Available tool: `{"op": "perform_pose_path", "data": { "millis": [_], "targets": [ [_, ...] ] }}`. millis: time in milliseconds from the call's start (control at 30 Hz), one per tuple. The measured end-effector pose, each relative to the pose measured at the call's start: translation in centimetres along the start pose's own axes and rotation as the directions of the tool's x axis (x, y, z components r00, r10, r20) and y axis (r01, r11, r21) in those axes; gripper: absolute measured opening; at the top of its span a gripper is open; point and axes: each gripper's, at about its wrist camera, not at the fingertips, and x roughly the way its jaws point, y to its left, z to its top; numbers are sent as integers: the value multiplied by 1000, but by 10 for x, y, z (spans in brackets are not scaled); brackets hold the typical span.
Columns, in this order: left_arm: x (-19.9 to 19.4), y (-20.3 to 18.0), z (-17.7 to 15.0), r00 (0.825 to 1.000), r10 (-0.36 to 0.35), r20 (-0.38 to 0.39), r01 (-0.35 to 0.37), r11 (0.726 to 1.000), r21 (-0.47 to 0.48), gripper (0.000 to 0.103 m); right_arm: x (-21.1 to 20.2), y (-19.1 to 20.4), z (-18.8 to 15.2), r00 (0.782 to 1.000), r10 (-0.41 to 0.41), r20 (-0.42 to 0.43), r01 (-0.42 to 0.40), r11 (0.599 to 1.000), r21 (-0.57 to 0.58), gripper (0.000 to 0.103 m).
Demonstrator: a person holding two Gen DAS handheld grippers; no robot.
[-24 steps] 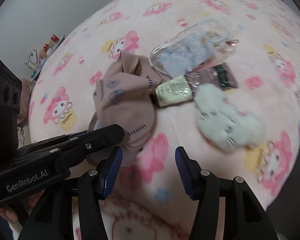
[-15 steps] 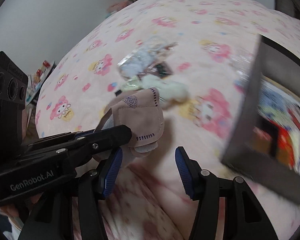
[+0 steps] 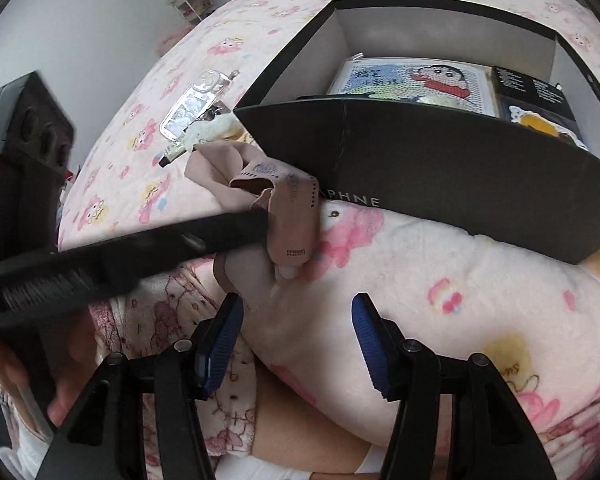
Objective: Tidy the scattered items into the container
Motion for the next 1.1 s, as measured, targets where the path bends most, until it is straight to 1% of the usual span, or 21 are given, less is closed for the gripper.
{"op": "perform_pose_path", "data": {
  "millis": [67,100,133,200,233,267,333,367,433,567,667,700,733,767,800,833,867,900,1000,1067,1100],
  "targets": [
    [-13,18,5,999,21,46,-18,999,-46,41,10,6,5,1000,17,-3,-17,1000,-20,54],
    [-16,27,7,996,42,79,-35,996,-82,45,16,11,8,1000,23,-4,-23,999,-33,57],
    [-20,36,9,990,86,111,-74,992,-107,48,24,18,14,1000,17,-10,-18,998,-54,58],
    [-16,48,12,980,153,126,-136,981,-139,48,36,24,20,1000,-11,5,12,995,-95,58],
    [-14,58,14,981,156,113,-137,978,-157,48,42,22,21,999,-35,7,35,995,-95,57],
    [-11,65,15,987,129,96,-110,977,-182,48,49,19,23,999,-54,-6,54,996,-75,55],
    [-7,71,17,994,66,88,-47,978,-202,48,55,6,22,999,-27,-23,27,1000,-12,20],
    [-6,71,18,990,84,110,-59,976,-211,48,53,-1,21,1000,-12,-16,12,1000,17,18],
    [-3,67,17,989,88,119,-64,979,-193,49,41,-13,20,999,-29,32,27,998,62,12],
    [1,59,10,992,36,120,-17,987,-158,52,11,-31,18,992,-59,111,45,991,126,11],
    [4,49,10,990,64,127,-48,991,-124,58,8,-43,21,989,-108,99,90,981,173,11],
    [6,47,12,986,86,139,-69,990,-125,60,10,-47,21,990,-105,91,87,979,182,11],
    [5,47,13,982,110,152,-90,987,-129,61,12,-50,22,994,-74,84,57,980,191,11],
    [7,48,16,979,127,158,-106,985,-135,61,15,-53,23,996,-30,79,14,979,202,11],
    [7,51,19,976,141,164,-117,982,-148,62,19,-53,24,997,17,76,-33,978,206,16],
    [8,53,23,974,153,168,-125,978,-165,65,25,-51,24,996,56,70,-69,978,198,31],
    [11,56,28,972,161,171,-130,975,-178,67,33,-49,25,995,76,61,-86,980,179,41],
    [14,59,32,972,162,168,-130,974,-185,69,40,-43,25,996,81,47,-88,984,156,57],
    [33,62,41,985,134,108,-112,976,-187,67,76,-33,32,999,54,-8,-52,989,139,57],
    [43,58,42,991,118,64,-106,981,-163,53,82,-31,30,997,66,27,-69,986,151,38],
    [46,54,41,991,120,52,-113,984,-135,41,87,-30,32,997,67,31,-71,985,158,22]
  ]
}}
